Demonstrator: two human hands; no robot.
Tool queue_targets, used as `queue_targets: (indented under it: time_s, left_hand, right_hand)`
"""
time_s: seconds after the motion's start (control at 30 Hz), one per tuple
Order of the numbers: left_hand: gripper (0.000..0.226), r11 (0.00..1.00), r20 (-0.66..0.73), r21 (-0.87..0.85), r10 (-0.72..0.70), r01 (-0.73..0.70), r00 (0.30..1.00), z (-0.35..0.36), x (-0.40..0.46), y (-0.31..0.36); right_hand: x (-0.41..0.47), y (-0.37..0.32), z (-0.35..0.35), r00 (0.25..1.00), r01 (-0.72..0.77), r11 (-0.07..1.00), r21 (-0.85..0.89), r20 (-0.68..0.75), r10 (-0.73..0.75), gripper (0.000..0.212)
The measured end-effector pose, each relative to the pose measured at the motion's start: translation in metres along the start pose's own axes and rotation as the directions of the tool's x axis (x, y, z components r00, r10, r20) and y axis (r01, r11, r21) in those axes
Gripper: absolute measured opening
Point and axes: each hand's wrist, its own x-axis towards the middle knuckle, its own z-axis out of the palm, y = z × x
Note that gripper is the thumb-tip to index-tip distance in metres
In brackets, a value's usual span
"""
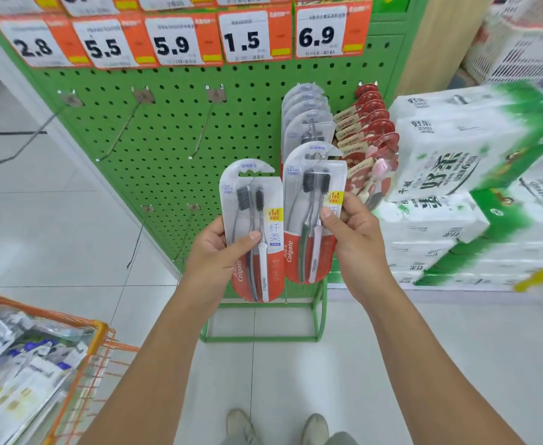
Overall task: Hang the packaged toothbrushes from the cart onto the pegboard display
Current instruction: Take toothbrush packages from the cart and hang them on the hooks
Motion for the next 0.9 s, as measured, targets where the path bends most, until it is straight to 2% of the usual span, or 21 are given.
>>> queue_targets:
  time_s: [0.23, 0.37, 0.47, 0.53, 0.67, 0.73, 0.8, 0.83, 0.9]
  left_hand:
    - [0.045, 1.000, 0.005, -0.006, -0.005, 0.005, 1.000, 0.001, 0.004, 0.001]
    - [0.040, 1.000, 0.009, 0.009, -0.008, 0.008, 1.000, 0.005, 0.007, 0.001]
    - [0.031, 1.000, -0.009, 0.020, -0.018, 0.018, 1.000, 0.008, 0.009, 0.000]
    - [0.030, 0.999, -0.031, 0.025, -0.022, 0.022, 0.999, 0.010, 0.011, 0.000]
    - [0.029, 0.999, -0.032, 0.035, -0.024, 0.025, 0.999, 0.011, 0.012, -0.001]
    - [0.028, 0.998, -0.025, 0.045, -0.033, 0.034, 0.999, 0.011, 0.011, -0.002]
    - [0.028, 0.998, -0.020, 0.046, -0.040, 0.040, 0.999, 0.010, 0.010, -0.003]
    - [0.027, 0.998, -0.018, 0.046, -0.043, 0.044, 0.999, 0.010, 0.010, -0.003]
    - [0.027, 0.998, -0.015, 0.045, -0.048, 0.049, 0.999, 0.010, 0.010, -0.004]
  right_hand:
    - [0.002, 0.007, -0.005, 1.000, -0.021, 1.000, 0.024, -0.016, 0.021, 0.026]
    - [0.012, 0.004, -0.003, 0.997, -0.043, 0.998, -0.046, -0.059, 0.040, 0.019]
    - [0.026, 0.006, 0.003, 0.982, -0.116, 0.988, -0.104, -0.159, 0.099, 0.015]
    - [0.038, 0.012, 0.010, 0.959, -0.187, 0.975, -0.122, -0.238, 0.154, 0.025]
    - [0.049, 0.017, 0.028, 0.913, -0.308, 0.938, -0.161, -0.329, 0.244, 0.081]
    - [0.052, 0.018, 0.032, 0.894, -0.359, 0.923, -0.137, -0.333, 0.299, 0.084]
    - [0.055, 0.018, 0.034, 0.881, -0.379, 0.921, -0.091, -0.340, 0.329, 0.063]
    - [0.053, 0.016, 0.034, 0.871, -0.405, 0.911, -0.074, -0.334, 0.360, 0.059]
    - [0.049, 0.018, 0.030, 0.841, -0.485, 0.874, -0.014, -0.280, 0.462, 0.090]
